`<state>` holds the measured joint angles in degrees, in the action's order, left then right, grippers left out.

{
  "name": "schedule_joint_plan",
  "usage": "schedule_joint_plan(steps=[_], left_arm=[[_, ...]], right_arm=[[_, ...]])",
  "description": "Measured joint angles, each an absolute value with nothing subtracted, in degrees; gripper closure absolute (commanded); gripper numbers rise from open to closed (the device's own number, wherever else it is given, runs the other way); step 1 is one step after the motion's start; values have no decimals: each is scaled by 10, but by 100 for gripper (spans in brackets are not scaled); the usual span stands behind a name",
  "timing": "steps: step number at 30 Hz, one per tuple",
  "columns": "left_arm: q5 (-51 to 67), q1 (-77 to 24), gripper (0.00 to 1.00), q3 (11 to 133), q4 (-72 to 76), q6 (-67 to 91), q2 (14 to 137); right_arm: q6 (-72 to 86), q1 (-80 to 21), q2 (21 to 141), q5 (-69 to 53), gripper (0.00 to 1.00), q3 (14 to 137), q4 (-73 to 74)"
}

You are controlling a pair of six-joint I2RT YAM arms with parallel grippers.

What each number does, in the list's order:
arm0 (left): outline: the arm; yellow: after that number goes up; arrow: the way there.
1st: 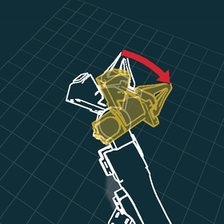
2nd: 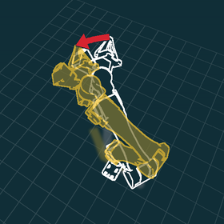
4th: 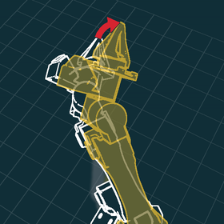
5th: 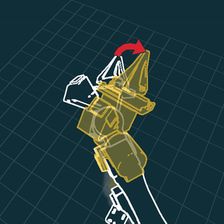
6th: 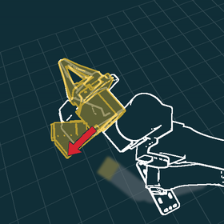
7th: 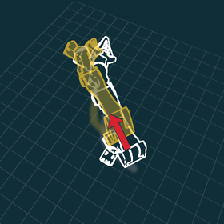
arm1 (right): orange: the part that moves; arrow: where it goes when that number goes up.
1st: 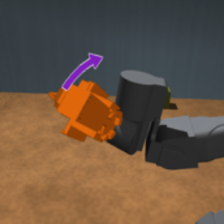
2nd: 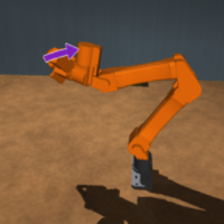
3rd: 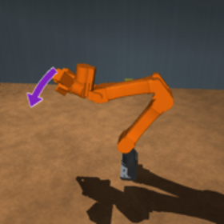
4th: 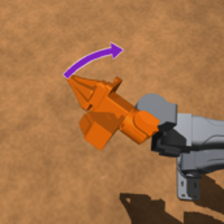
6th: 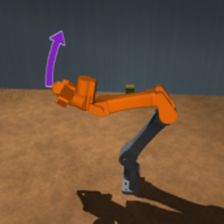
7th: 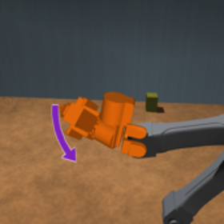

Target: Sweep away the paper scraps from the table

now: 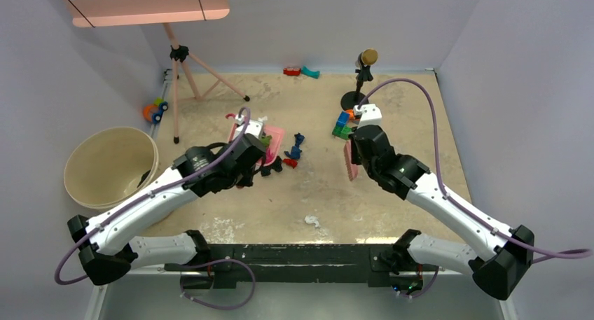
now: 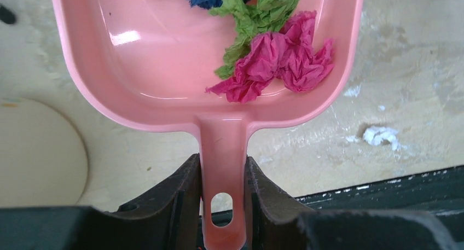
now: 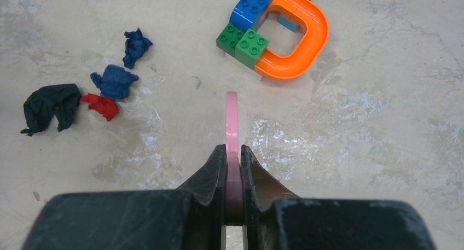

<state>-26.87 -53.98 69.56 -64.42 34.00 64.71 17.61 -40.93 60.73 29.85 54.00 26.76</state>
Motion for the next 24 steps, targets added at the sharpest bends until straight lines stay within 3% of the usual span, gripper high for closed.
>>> schedule_joint_plan(steps=[13,24], left_arm=[[-409,-478,100,888,-837,412,606],[-410,-310,100,964,-892,423,581]], right_arm=[[170,-409,580,285,100,539,256],[153,-409,580,257,100,539,251]])
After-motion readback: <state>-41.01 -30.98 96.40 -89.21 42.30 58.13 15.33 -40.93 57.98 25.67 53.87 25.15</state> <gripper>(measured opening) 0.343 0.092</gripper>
